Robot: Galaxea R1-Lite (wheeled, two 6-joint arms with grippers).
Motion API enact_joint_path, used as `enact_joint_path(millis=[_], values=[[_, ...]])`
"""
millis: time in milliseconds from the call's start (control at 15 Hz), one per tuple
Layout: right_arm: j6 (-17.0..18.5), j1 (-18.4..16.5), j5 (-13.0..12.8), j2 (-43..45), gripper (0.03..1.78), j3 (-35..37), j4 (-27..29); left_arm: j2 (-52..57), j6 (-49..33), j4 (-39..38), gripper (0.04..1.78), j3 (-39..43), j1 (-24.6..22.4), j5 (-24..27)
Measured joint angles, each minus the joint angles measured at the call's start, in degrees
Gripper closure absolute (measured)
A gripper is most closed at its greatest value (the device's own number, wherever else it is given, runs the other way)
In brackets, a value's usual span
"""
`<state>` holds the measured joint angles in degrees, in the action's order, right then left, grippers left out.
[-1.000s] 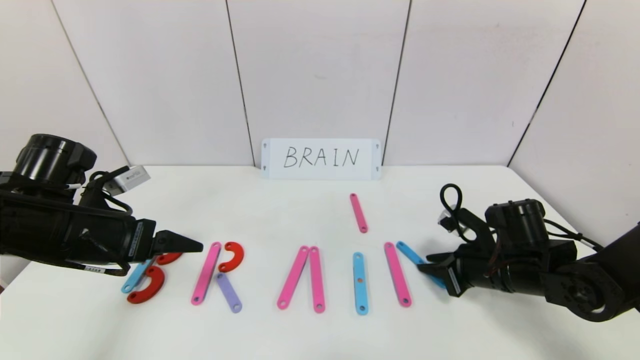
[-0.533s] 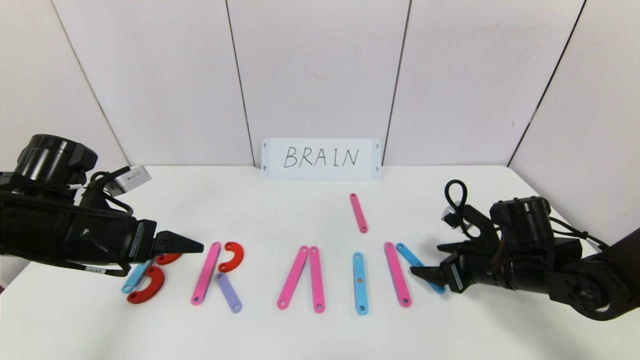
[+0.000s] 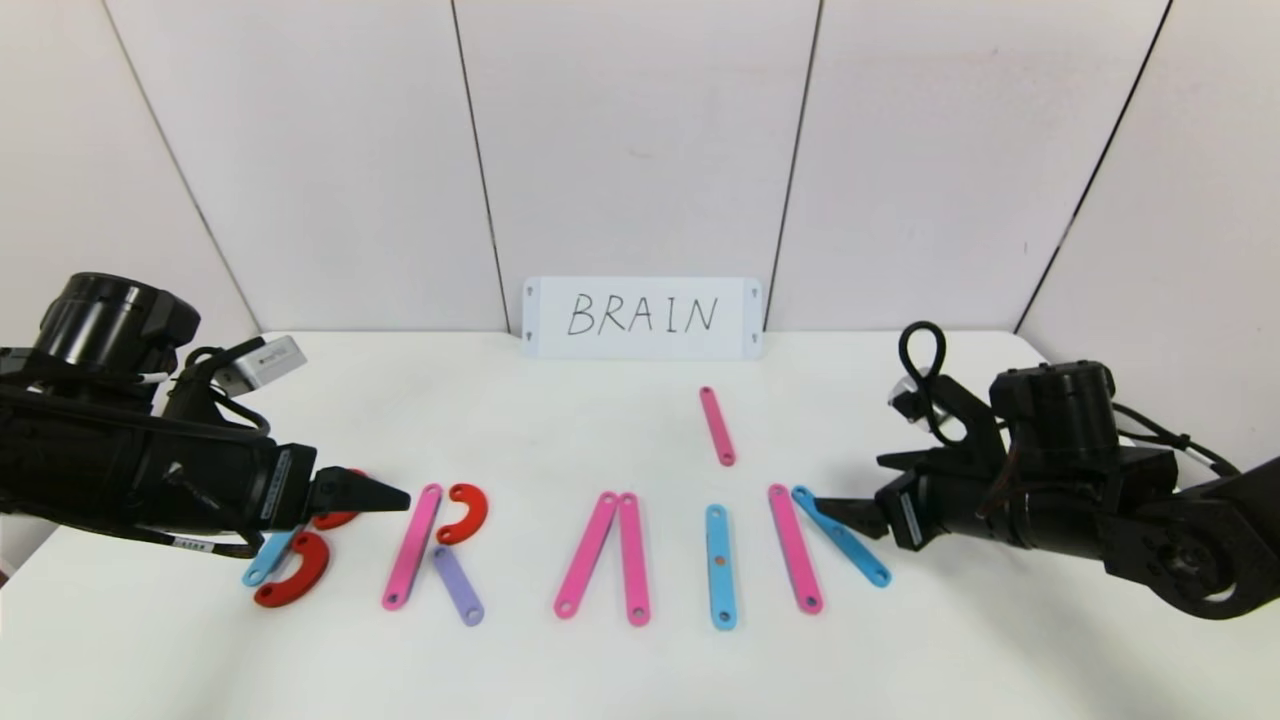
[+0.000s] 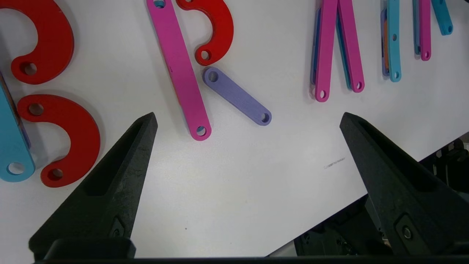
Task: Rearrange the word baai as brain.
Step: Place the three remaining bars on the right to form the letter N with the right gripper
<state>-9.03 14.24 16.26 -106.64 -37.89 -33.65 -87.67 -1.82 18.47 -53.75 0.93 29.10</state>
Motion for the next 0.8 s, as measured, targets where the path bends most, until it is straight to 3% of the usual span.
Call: enact_joint_path(millis=[133, 400, 667, 800], values=[[1.65, 1.08, -2.66, 0.28, 0.08, -4.19, 3.11, -0.02, 0.0, -0.01, 0.08, 0.02, 0.04, 0.0], [6.69, 4.45, -4.66, -0.22, 0.08, -14.99, 13.01, -0.22, 0.0, -0.01, 0.08, 0.02, 0.09, 0.0], [9.91, 8.94, -10.45, -4.71, 0.08, -25.56, 16.53, -0.41, 0.02, -0.01, 0.08, -0.02, 0.06, 0.0], [11.64, 10.56, -12.04, -7.25, 0.08, -30.16, 19.4, -0.48, 0.0, -1.13, 0.08, 0.13, 0.11, 0.0]])
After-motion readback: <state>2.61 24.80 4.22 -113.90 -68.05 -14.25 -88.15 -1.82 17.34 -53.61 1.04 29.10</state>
